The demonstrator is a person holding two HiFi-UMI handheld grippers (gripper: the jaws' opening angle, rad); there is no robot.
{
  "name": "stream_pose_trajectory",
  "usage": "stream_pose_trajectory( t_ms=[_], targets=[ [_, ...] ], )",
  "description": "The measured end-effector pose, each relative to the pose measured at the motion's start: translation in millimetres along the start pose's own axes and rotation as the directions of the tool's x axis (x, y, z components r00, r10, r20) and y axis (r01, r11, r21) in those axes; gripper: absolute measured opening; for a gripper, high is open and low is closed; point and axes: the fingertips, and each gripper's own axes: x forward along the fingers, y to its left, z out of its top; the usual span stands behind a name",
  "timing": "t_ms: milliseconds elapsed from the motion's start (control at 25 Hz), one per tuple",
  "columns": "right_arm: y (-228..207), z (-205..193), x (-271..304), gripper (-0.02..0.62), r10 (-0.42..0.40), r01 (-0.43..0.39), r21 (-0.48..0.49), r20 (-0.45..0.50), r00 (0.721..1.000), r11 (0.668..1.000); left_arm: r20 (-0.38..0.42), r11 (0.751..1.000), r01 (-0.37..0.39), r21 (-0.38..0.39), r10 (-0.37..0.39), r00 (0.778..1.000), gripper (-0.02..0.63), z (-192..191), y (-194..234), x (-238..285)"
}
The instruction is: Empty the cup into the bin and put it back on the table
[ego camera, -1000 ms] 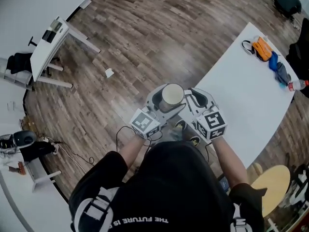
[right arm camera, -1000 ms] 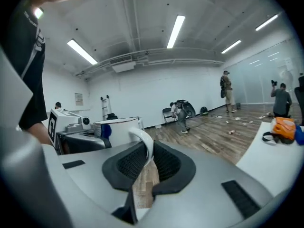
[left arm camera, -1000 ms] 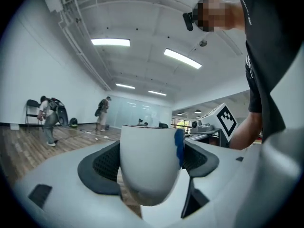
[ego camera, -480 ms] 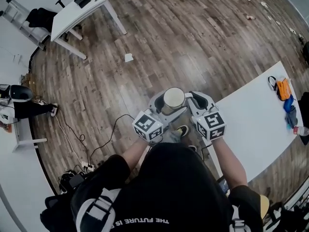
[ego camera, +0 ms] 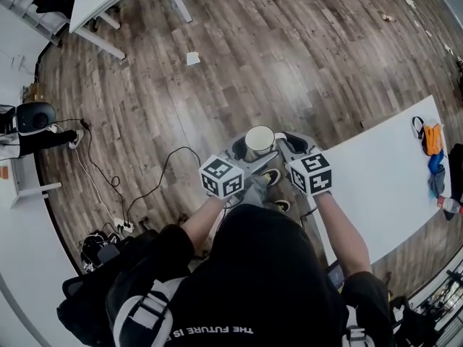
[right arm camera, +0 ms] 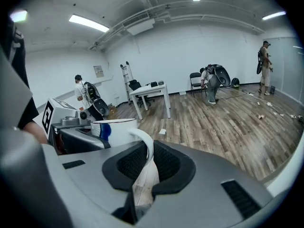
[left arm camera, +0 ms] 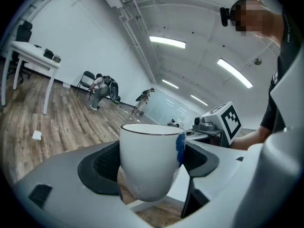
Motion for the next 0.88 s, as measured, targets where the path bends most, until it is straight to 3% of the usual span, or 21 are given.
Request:
stream_pose_trajectory(
  t_ms=[280, 520, 880],
  targets=[
    [-13.9, -54.3, 48.3, 0.051, 0.044, -0.026, 0.092, -0.201, 0.979, 0.995, -0.122, 0.983, -0.048, -0.175, 0.026, 0.992, 0.380, -52.1, 43.7, 14.2],
    [-18.3, -100.3, 77.9, 0.051, 0.080, -0.030, 0.168, -0.304, 0.949, 0.985, -0.204, 0.958, -0.083, -0.275, 0.026, 0.979, 0.380, -96.2, 70.0, 19.5],
    [-16.9, -114.2, 82.9, 0.051, 0.089, -0.019, 0.215, -0.321, 0.943, 0.976, -0.233, 0.952, -0.082, -0.295, 0.012, 0.972, 0.380, -108.2, 75.0, 19.1]
  ],
)
